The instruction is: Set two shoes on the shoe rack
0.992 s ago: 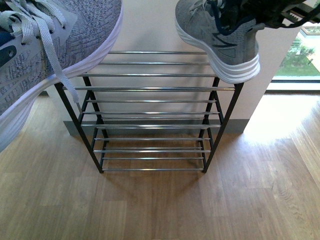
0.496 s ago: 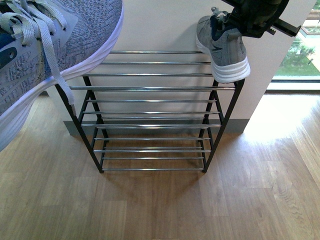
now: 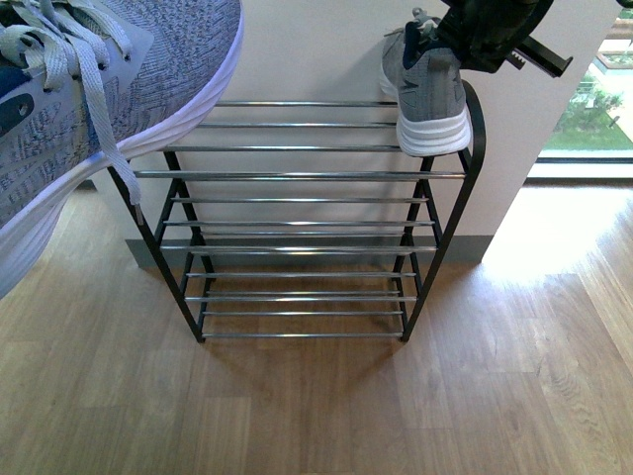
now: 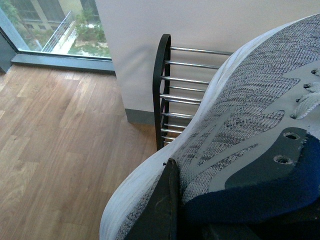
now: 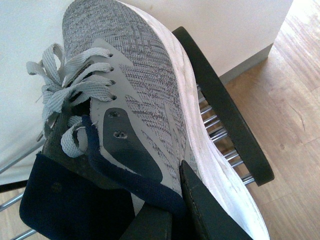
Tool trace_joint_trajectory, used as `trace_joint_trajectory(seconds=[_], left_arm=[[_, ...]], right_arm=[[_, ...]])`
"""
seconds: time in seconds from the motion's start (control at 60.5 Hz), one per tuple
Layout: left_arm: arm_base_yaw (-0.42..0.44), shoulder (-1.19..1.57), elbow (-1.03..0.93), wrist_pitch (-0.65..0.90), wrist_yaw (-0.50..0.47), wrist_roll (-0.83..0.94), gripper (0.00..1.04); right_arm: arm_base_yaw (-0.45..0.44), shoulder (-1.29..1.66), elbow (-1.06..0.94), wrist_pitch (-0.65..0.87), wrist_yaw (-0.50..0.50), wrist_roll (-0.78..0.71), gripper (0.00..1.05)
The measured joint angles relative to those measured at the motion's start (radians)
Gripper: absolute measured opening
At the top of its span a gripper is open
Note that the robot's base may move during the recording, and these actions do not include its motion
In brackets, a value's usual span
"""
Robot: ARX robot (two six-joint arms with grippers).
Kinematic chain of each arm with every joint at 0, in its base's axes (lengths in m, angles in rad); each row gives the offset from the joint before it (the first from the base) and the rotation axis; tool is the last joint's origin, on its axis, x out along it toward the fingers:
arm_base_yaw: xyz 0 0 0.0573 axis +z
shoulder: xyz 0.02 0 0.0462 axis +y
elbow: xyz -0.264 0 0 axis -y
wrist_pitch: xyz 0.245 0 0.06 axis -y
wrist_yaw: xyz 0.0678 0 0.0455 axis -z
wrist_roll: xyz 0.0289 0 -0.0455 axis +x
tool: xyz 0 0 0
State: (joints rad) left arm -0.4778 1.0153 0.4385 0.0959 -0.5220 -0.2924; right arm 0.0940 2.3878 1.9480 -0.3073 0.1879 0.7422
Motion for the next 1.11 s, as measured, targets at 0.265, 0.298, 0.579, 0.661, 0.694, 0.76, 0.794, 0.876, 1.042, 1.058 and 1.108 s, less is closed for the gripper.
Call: trace_joint_trajectory(seconds=[0.265,0.298,0.579,0.661,0.694,0.76,0.794,0.876,1.042,1.058,1.108], left_arm=[[0.0,0.0,0.0,0.0,0.0,0.0,0.02],[0.0,0.0,0.0,0.0,0.0,0.0,0.02],[0.0,0.0,0.0,0.0,0.0,0.0,0.02],[0.0,0.0,0.0,0.0,0.0,0.0,0.02],[0.0,0.0,0.0,0.0,0.0,0.0,0.02],[0.0,0.0,0.0,0.0,0.0,0.0,0.02],[0.0,0.0,0.0,0.0,0.0,0.0,0.02],[0.0,0.0,0.0,0.0,0.0,0.0,0.02],[0.0,0.0,0.0,0.0,0.0,0.0,0.02],[0.0,0.0,0.0,0.0,0.0,0.0,0.02],[0.0,0.0,0.0,0.0,0.0,0.0,0.02]], right_arm=[[0.026,-0.01,-0.011,0.005,-0.02,0.023,0.01],[0.027,-0.01,-0.013,0.004,-0.02,0.024,0.01],[0.01,0.01,0.001,-0.004,0.0,0.029,0.01],[0.006,0.034,0.025,-0.03,-0.007,0.038,0.01],[0.006,0.039,0.03,-0.039,-0.014,0.043,0.01],[0.007,0.042,0.029,-0.035,-0.03,0.052,0.01],[0.01,0.042,0.029,-0.029,-0.036,0.053,0.01],[0.019,0.034,0.023,0.001,-0.055,0.055,0.01],[0.04,0.027,0.025,0.002,-0.047,0.055,0.01],[0.04,0.027,0.025,0.002,-0.045,0.055,0.01],[0.041,0.029,0.024,0.002,-0.035,0.055,0.01]])
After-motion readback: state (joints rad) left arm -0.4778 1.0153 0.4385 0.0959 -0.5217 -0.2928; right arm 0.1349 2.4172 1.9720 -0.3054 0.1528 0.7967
